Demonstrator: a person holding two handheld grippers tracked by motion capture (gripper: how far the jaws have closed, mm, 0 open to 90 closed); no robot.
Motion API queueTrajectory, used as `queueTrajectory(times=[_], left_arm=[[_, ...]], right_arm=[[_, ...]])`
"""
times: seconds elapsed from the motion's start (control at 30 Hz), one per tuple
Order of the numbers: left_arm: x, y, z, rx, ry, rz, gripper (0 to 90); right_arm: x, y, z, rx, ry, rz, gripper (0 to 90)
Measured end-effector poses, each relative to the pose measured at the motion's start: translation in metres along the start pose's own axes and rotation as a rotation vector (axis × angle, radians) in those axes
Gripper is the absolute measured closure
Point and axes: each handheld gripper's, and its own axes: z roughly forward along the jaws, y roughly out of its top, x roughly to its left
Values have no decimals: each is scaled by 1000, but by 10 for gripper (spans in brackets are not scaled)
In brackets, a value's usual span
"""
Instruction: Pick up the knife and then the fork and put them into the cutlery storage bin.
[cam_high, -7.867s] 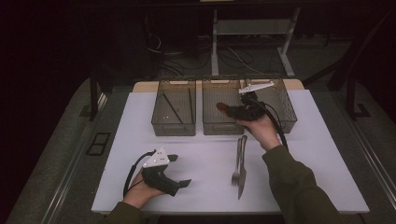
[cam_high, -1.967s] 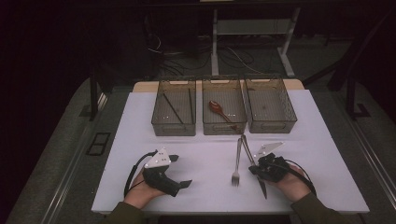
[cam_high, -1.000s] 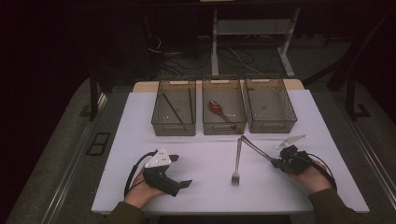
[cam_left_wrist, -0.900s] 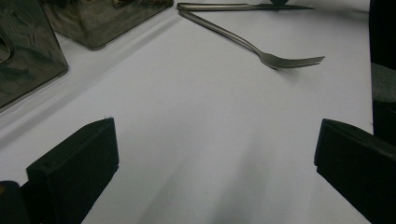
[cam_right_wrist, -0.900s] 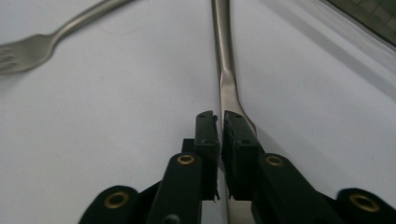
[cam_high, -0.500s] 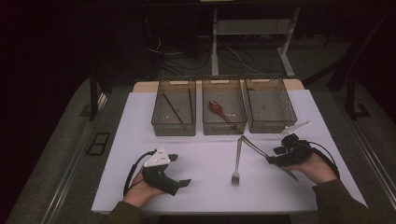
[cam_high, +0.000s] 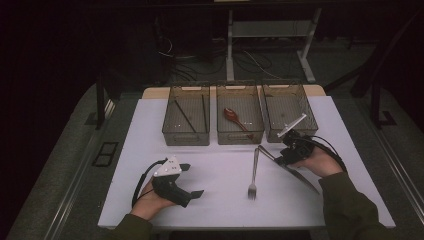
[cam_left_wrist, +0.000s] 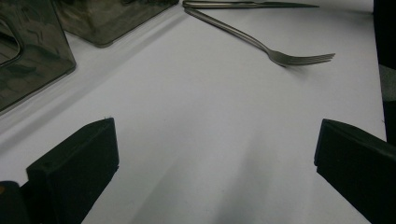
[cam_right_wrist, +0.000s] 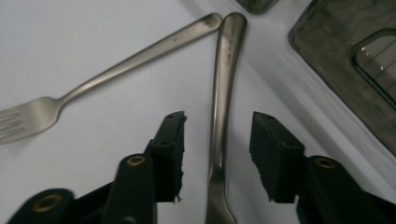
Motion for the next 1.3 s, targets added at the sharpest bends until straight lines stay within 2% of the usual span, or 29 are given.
queueTrajectory(times=[0.23, 0.5, 0.63, 0.83, 1.03, 1.3], left_arm=[[-2, 0, 1, 4, -2, 5, 0], [-3, 0, 2, 6, -2, 4, 0], [-3, 0, 2, 9, -2, 5, 0], [-4, 0, 3, 12, -3, 10, 0], [-4, 0, 3, 12, -3, 10, 0], [-4, 0, 2, 7, -3, 10, 0]], right_arm=[[-2, 5, 12, 95, 2, -7, 638], [-2, 4, 19, 144, 4, -11, 709], [0, 5, 23, 172, -19, -38, 734], [2, 7, 24, 183, -33, -48, 758], [2, 7, 24, 184, -44, -28, 792], [-1, 3, 22, 154, -23, 0, 797]])
